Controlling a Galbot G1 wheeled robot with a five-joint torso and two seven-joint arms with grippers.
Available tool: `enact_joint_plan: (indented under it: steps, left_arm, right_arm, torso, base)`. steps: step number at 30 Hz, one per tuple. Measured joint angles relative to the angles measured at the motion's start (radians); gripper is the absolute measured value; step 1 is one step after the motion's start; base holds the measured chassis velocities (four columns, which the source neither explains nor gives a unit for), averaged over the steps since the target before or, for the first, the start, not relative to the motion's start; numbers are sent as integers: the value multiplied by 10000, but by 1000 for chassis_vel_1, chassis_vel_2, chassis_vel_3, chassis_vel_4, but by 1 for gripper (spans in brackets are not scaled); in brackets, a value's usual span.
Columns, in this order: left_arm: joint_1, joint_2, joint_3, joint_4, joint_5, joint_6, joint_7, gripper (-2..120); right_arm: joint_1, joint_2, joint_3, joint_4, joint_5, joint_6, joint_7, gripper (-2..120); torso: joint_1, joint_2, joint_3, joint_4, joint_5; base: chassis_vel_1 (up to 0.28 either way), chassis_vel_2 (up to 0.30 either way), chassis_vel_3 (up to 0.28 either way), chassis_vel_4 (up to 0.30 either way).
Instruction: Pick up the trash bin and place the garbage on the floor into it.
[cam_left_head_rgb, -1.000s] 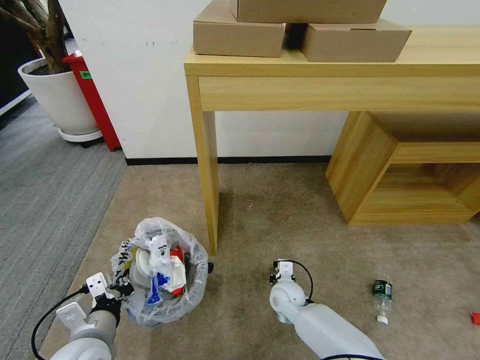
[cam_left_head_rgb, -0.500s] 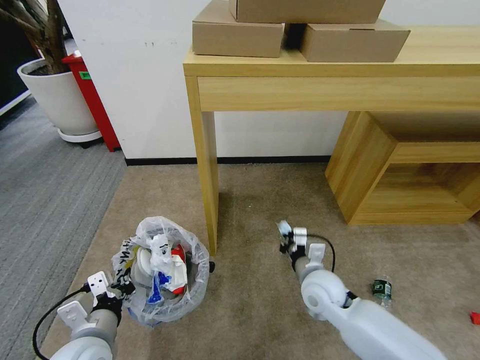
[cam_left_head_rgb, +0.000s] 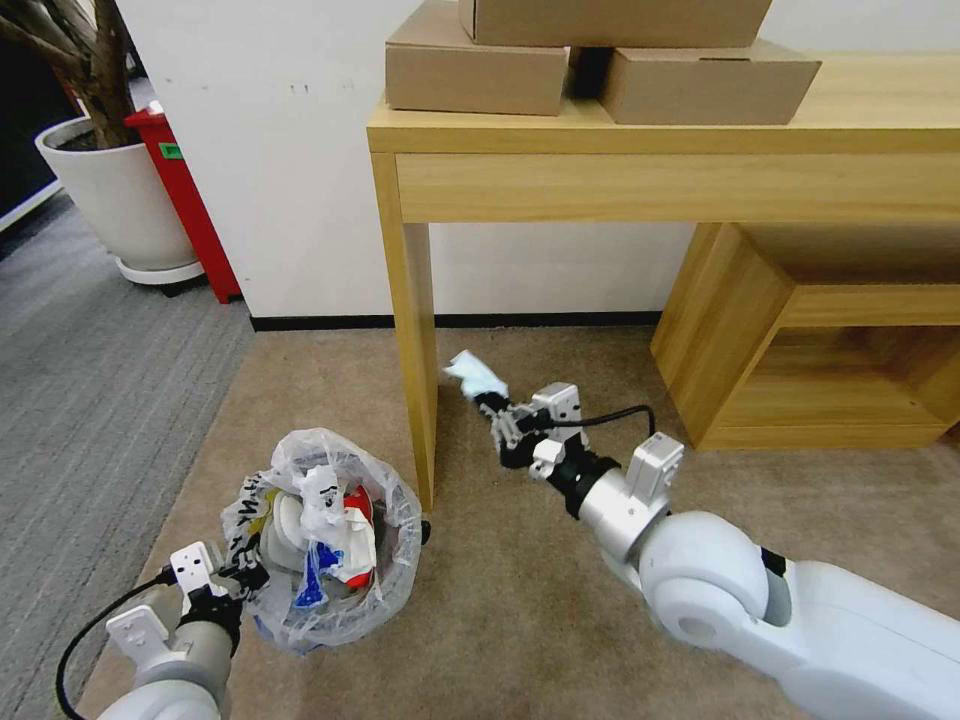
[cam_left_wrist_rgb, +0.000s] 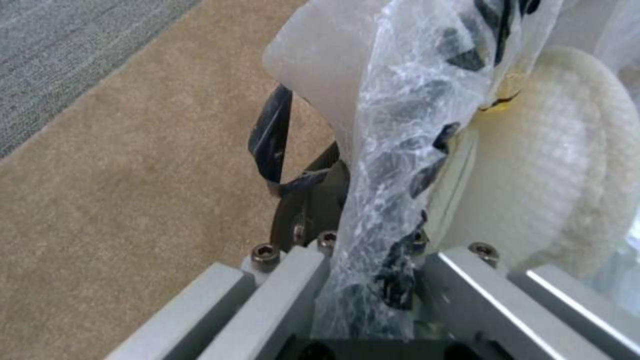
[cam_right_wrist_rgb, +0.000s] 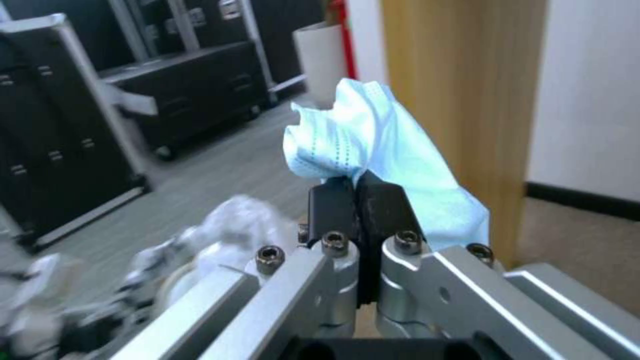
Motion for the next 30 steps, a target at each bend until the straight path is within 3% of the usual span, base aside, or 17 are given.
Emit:
enact_joint_plan:
  steps: [12, 22, 30]
  left_arm:
    - [-70, -35, 60, 19, 54, 73, -11, 0]
    - [-48, -62, 23, -70, 57, 79, -17, 0]
    - [29, -194, 59, -150, 147, 80, -16, 0]
  right_arm:
    - [100, -374, -1428, -451, -153, 1828, -1773, 0]
    - [393, -430, -2628, -694, -463, 2058, -2030, 0]
    - [960, -57, -3753, -927, -562, 1877, -1600, 0]
  torso:
    - [0, 0, 0, 1, -2]
    - [0, 0, 0, 0, -2]
    - [0, 0, 0, 1, -1]
  base:
    - [0, 0, 0, 0]
    - [0, 0, 0, 0]
    - [0, 0, 0, 0]
